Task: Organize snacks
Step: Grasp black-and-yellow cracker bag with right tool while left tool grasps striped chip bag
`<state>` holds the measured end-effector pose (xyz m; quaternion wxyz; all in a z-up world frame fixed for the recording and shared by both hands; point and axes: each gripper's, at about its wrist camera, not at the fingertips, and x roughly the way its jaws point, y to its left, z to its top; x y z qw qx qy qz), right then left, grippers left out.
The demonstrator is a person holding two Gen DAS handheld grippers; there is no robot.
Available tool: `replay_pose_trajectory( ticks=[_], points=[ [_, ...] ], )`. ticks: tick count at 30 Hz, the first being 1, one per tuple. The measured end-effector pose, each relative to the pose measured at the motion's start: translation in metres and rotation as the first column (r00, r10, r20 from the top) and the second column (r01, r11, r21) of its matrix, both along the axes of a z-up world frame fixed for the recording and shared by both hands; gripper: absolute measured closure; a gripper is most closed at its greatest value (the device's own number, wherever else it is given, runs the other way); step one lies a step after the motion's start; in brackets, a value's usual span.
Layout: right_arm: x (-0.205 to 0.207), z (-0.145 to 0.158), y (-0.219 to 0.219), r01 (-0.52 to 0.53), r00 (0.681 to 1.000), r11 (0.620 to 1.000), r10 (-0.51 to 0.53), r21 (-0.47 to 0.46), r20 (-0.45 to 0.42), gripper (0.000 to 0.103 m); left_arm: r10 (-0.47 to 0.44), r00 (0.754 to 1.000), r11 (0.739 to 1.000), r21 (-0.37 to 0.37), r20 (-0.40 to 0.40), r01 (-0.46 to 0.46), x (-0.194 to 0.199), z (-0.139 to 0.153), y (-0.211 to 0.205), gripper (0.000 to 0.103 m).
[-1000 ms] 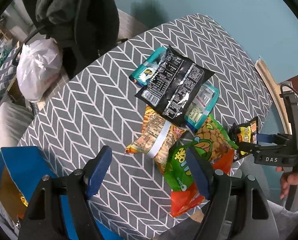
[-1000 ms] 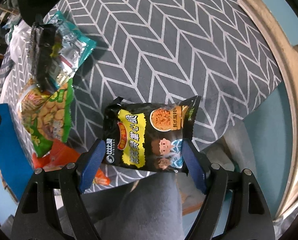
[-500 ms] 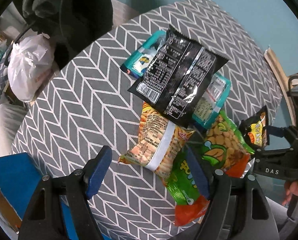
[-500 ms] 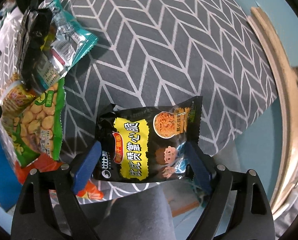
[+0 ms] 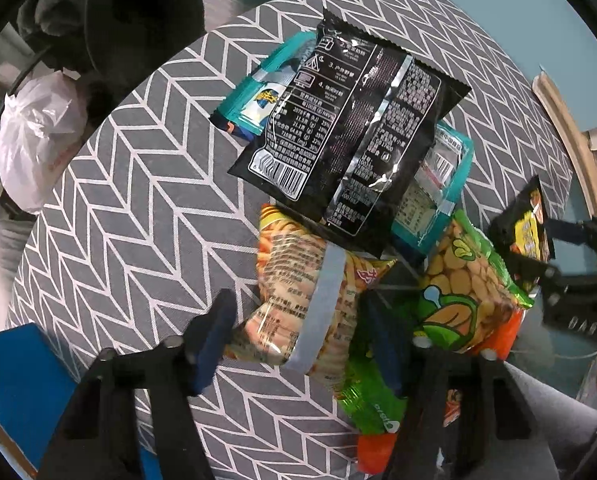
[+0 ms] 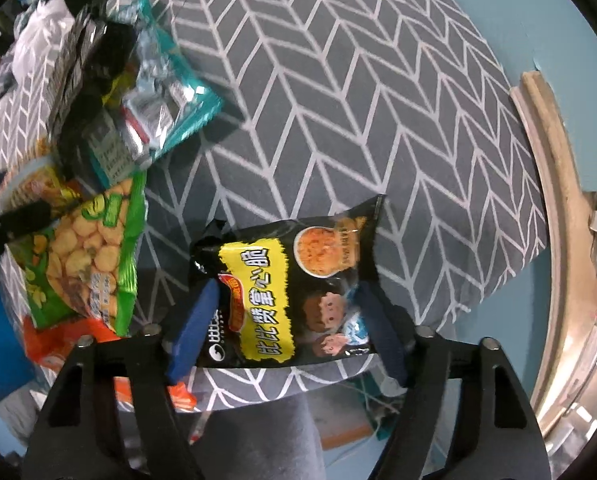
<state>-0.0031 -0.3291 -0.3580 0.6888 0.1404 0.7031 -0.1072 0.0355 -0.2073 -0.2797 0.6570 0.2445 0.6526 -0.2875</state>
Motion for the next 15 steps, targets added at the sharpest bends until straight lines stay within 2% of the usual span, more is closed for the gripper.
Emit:
replay_pose_trajectory(
  ticks=[1,3,5,7,11,13,15],
  points=[
    [0.0,0.002,-0.004,0.007,1.0,1.0,-0.007,0.009,0.008,0.035,0.0,1.0,1.0,-0.004,-0.002,0.0,0.001,0.0,0.002,0.05],
    [0.004,0.006,-0.008,0.019,0.999,1.0,-0.019,-0.002,0.032,0.046,0.009,1.0,1.0,-0.015,-0.005,-0.009,0.0,0.001,0.005,0.055],
    [0.008,0.01,-0.013,0.03,0.998,0.999,-0.031,0.026,0.058,0.052,0.027,1.0,1.0,-0.014,0.003,-0.027,-0.001,0.002,0.009,0.058],
    [0.012,0.013,-0.016,0.029,0.997,0.999,-0.032,0.037,0.067,0.054,0.046,0.999,0.999,-0.018,0.003,-0.046,0.0,0.003,0.017,0.06],
    [0.016,0.016,-0.023,0.033,0.997,0.993,-0.04,0.11,0.062,0.054,0.104,0.995,0.994,-0.016,0.0,-0.104,0.003,0.004,0.037,0.063],
    [0.017,0.02,-0.025,0.029,0.997,0.992,-0.037,0.12,0.068,0.047,0.14,0.99,0.99,-0.018,-0.004,-0.14,0.003,0.005,0.047,0.064],
    [0.01,0.026,-0.036,0.006,0.996,0.994,-0.015,0.109,0.085,0.035,0.172,0.985,0.985,-0.019,-0.009,-0.172,0.003,0.005,0.056,0.064]
  ],
)
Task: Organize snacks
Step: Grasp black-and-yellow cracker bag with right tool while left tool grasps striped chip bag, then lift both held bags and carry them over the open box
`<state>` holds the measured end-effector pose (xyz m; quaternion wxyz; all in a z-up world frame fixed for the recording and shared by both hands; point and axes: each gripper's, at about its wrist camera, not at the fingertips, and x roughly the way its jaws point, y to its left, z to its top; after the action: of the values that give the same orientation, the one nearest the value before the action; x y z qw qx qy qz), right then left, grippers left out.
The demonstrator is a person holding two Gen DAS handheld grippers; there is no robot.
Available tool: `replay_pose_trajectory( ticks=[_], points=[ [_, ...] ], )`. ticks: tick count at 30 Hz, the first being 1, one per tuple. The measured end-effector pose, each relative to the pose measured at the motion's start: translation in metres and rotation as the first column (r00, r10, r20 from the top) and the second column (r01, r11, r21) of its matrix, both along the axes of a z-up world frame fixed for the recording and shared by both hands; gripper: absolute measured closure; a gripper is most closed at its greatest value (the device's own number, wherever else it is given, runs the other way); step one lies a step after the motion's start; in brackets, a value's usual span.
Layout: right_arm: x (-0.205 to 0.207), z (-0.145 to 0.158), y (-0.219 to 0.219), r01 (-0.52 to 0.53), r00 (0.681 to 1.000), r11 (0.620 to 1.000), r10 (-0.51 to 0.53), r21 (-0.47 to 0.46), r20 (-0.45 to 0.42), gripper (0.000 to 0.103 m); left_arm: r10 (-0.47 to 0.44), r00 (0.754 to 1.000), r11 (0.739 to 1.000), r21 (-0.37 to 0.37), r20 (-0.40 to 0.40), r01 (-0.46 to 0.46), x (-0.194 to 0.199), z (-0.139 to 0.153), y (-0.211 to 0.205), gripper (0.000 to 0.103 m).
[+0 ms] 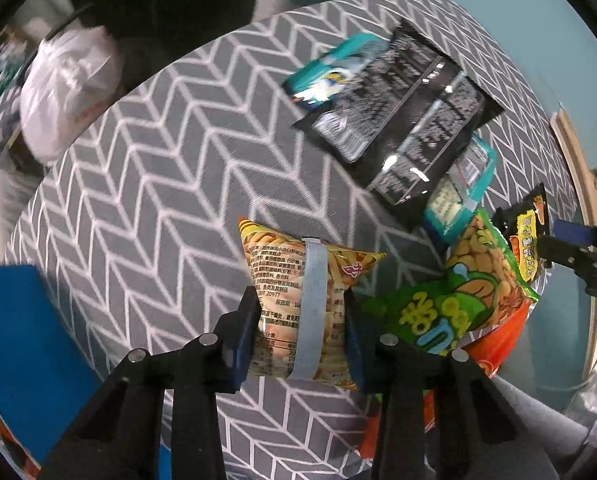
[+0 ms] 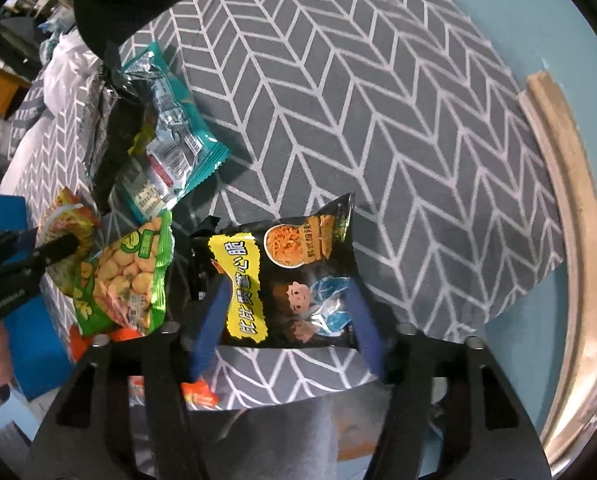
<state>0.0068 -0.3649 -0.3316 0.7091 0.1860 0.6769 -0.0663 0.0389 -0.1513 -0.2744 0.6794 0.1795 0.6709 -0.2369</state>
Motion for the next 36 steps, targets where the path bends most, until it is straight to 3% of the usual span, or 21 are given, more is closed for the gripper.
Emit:
replay_pose_trajectory(
  ticks=[6,10,13,18,27,29,36],
  points=[
    [-0.013,0.023,-0.011,-0.156,0.987,0.988,0.157,-0.023,0.039,0.023,0.098,0.995,0.995,-0.015,-0.01,-0.098,-0.002,0.004,0.03,0.064],
    [-0.015,0.036,-0.004,-0.36,0.93,0.93,0.364,-0.073,0.046,0.022,0.143,0.99,0.99,-0.022,-0.001,-0.143,-0.011,0.012,0.047,0.064],
    [-0.011,0.036,0.006,-0.503,0.861,0.86,0.507,-0.082,0.039,0.021,0.194,0.981,0.981,-0.029,0.0,-0.194,-0.019,0.022,0.057,0.064],
    [-0.005,0.031,0.026,-0.72,0.688,0.685,0.725,-0.11,0.008,0.021,0.275,0.961,0.961,-0.032,-0.008,-0.276,-0.042,0.035,0.074,0.064],
    [-0.005,0.003,0.069,-0.911,0.403,0.393,0.912,-0.126,-0.069,0.02,0.423,0.905,0.905,-0.037,-0.029,-0.424,-0.077,0.052,0.103,0.064],
    [-0.007,-0.007,0.08,-0.928,0.363,0.352,0.927,-0.123,-0.088,0.02,0.445,0.895,0.894,-0.037,-0.033,-0.446,-0.077,0.052,0.107,0.064],
    [-0.026,-0.043,0.103,-0.959,0.27,0.254,0.952,-0.125,-0.144,0.02,0.504,0.863,0.862,-0.041,-0.04,-0.506,-0.078,0.053,0.101,0.064]
  ],
)
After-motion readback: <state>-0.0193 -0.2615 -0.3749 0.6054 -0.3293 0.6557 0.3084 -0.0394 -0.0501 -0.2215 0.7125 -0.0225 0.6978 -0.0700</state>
